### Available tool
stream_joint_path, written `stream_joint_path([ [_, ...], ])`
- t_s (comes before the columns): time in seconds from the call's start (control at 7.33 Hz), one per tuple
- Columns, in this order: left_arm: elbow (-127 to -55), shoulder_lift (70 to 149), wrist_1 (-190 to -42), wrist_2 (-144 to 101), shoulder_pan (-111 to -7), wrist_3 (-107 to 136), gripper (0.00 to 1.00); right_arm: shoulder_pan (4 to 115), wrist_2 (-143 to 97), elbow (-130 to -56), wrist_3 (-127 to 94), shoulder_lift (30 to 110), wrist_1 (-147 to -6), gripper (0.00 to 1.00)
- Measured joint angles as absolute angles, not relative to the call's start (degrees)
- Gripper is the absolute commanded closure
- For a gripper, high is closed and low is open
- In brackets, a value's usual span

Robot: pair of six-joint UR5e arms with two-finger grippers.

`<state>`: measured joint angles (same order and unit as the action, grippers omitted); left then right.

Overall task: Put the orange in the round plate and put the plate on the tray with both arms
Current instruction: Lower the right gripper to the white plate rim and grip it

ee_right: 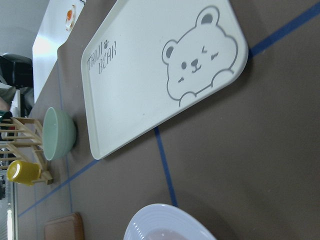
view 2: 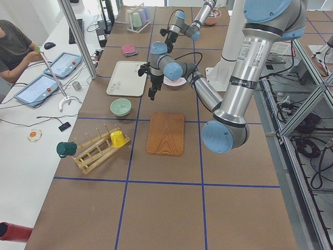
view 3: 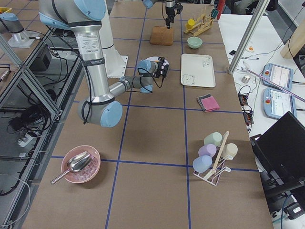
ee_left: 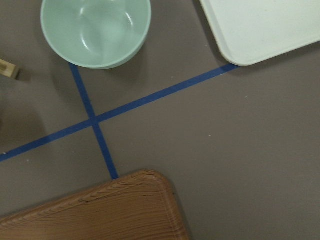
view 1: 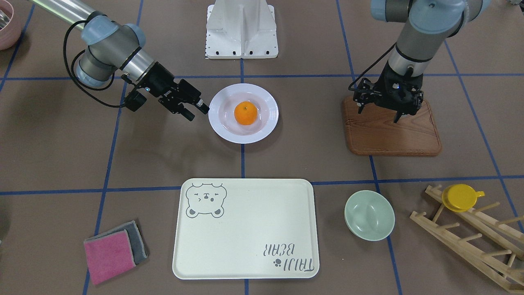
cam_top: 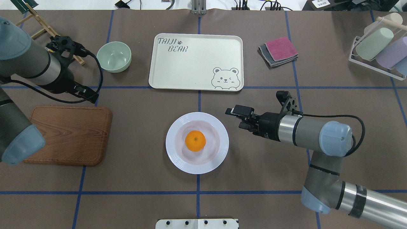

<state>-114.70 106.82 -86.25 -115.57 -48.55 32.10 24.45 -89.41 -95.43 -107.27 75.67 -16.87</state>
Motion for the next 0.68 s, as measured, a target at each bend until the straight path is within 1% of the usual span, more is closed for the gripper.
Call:
stream_joint_path([
  [0.27,-114.7,106.4,-86.1,-115.7,-49.0,31.7,0.01,20.1,-80.2,-99.3,-113.4,78.5,-16.3,0.02],
  [0.68,-114.9,106.4,-86.1,-115.7,-49.0,32.5,0.01,14.0,-72.9,-99.0,-114.2,78.9,-16.3,0.00],
])
